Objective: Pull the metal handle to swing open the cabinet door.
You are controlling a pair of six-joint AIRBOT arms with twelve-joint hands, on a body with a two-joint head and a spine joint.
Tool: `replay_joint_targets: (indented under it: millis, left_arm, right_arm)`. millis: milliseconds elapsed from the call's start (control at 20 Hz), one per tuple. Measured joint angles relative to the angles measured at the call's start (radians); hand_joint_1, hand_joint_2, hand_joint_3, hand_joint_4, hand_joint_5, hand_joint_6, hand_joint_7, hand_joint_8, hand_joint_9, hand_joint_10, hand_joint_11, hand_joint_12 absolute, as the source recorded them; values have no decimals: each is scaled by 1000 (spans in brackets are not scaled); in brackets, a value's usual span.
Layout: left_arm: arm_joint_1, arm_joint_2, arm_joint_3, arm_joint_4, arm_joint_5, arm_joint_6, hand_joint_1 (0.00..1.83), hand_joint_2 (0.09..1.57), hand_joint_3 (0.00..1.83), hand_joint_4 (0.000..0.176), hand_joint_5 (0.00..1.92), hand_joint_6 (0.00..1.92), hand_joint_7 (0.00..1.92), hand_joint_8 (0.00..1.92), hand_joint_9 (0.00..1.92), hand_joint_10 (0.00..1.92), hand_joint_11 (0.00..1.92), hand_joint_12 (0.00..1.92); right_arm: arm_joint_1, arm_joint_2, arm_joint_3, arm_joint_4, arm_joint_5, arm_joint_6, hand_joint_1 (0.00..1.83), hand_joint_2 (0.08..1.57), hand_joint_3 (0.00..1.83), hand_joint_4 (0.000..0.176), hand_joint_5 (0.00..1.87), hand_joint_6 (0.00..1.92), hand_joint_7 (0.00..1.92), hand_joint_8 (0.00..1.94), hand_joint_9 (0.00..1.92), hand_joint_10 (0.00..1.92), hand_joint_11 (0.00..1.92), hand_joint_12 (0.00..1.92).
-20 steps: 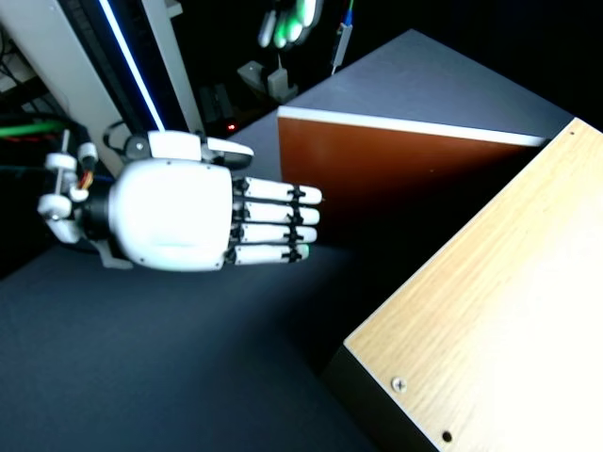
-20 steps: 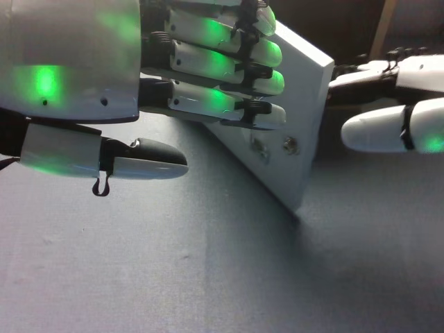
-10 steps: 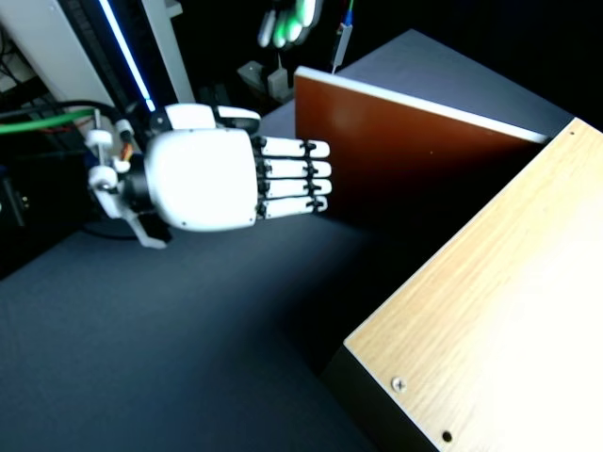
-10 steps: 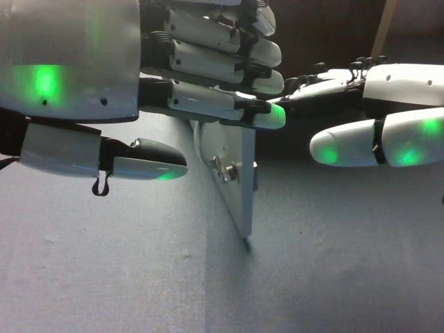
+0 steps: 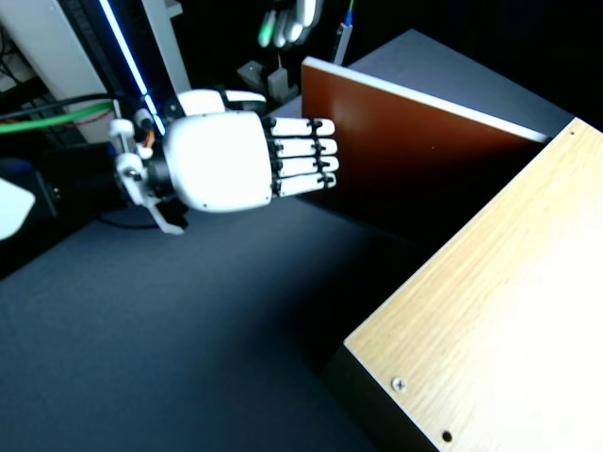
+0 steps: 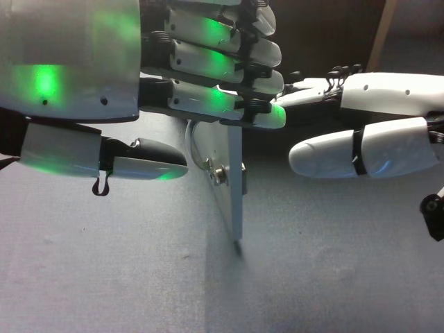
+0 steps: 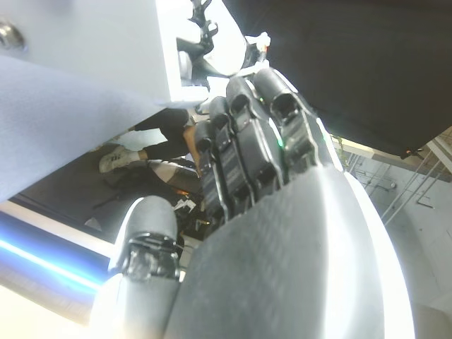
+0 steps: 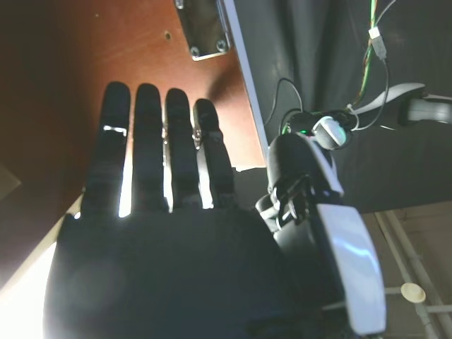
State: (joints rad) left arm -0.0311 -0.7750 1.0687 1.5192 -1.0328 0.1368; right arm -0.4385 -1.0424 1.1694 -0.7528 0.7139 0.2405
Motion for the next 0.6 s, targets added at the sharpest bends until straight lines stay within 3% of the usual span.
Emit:
replay_joint_targets:
  millis: [350,600]
  left_arm:
    - [0,0,0,0,0,0,0,1571,46,0,409,0,440,0,400,0,33,828]
    - [0,0,0,0,0,0,0,1571,50,0,409,0,443,1,403,1,45,795]
  right_arm:
    - [6,-47,1,-7,-1,-2,0,1571,59,0,250,0,302,2,262,1,0,674]
    - [10,-88,3,-9,1,-58,0,1571,61,0,253,0,287,1,251,2,0,661]
